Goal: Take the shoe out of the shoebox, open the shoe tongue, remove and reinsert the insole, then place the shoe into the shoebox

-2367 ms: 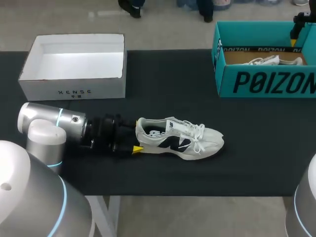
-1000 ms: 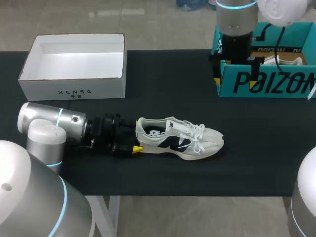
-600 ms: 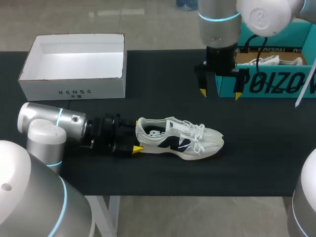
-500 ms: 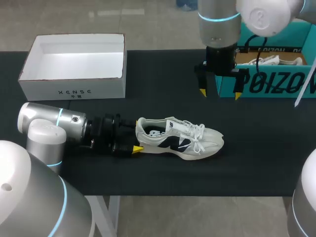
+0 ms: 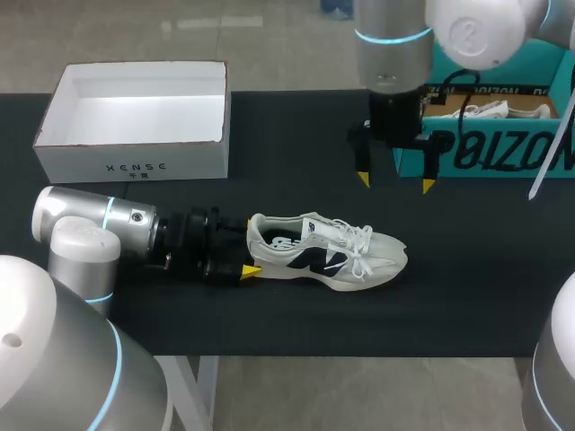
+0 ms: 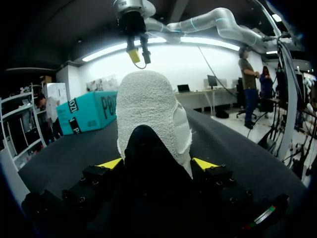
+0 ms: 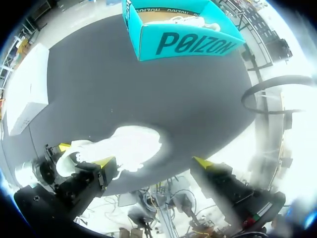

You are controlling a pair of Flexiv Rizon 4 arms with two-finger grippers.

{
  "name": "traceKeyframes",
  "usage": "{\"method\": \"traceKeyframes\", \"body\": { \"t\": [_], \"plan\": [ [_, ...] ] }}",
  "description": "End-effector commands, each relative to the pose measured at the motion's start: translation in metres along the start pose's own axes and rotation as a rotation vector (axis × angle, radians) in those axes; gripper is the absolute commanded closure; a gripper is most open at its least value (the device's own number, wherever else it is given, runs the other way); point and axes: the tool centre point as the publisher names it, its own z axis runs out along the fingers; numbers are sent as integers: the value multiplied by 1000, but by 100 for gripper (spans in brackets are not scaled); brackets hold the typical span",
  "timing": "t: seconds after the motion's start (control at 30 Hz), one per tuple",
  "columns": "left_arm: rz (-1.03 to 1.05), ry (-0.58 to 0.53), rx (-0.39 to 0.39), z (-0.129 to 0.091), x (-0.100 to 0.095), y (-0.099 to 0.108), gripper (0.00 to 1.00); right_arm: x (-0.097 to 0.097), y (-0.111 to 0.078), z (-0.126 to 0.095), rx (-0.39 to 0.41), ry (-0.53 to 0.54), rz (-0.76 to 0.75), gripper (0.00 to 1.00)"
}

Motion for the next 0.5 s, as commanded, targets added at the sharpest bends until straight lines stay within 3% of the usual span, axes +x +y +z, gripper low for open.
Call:
{"method": "traceKeyframes", "body": {
  "t": [0.03,0.3,0.5],
  "plan": [
    [0,0,0,0,0,2,100,10,-25,5,-12,-20,7,0],
    [0,0,0,0,0,2,100,29,-76,6,-50,-71,35,0],
    [0,0,0,0,0,2,100,50,-103,8,-86,-9,33,0]
  ]
}}
